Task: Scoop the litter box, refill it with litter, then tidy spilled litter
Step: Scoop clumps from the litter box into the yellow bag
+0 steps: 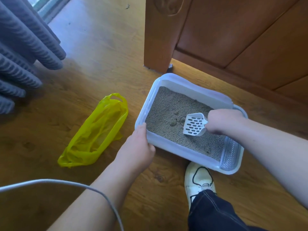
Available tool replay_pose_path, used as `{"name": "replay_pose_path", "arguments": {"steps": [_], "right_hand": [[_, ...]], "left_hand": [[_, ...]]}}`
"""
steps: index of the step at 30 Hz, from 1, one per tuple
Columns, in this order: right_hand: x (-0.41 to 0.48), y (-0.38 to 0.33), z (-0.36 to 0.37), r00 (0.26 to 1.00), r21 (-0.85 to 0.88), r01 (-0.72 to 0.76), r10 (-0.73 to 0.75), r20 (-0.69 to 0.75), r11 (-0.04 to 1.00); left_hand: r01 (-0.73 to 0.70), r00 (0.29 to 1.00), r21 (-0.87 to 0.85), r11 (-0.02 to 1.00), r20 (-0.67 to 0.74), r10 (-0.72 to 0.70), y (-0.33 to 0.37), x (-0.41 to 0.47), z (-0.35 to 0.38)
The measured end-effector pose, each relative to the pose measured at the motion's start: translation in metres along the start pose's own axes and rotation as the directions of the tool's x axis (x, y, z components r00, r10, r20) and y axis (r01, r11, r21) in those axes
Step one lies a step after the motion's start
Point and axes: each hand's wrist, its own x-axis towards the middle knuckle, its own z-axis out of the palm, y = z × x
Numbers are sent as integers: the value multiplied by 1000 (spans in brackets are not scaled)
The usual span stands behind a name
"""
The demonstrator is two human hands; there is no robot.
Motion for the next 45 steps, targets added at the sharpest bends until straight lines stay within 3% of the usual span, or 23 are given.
{"name": "replay_pose_path", "arguments": {"steps": [6,14,23,26,31,37,45], "right_hand": [[20,-4,29,998,265,57,-65,22,963],[34,-30,32,988,413,132,-155,23,901],[32,-45,80,986,692,164,-145,-86,703],[28,-41,90,977,788,208,-170,-132,580],[17,-36,91,947,850,305,-228,-224,429],[1,-32,94,943,890,317,-211,-258,327],[-8,-17,96,944,885,327,-159,-289,331]], "left_hand": [[43,999,31,999,3,-43,1,0,-4],[56,997,5,998,52,-56,-2,-4,-12],[55,998,-2,999,13,-55,-4,0,-4],[52,999,10,999,-1,-52,-3,0,-3],[71,997,16,997,-10,-71,-1,-1,1],[84,996,30,996,5,-84,1,-3,5],[97,995,41,994,1,-97,6,-3,8]]}}
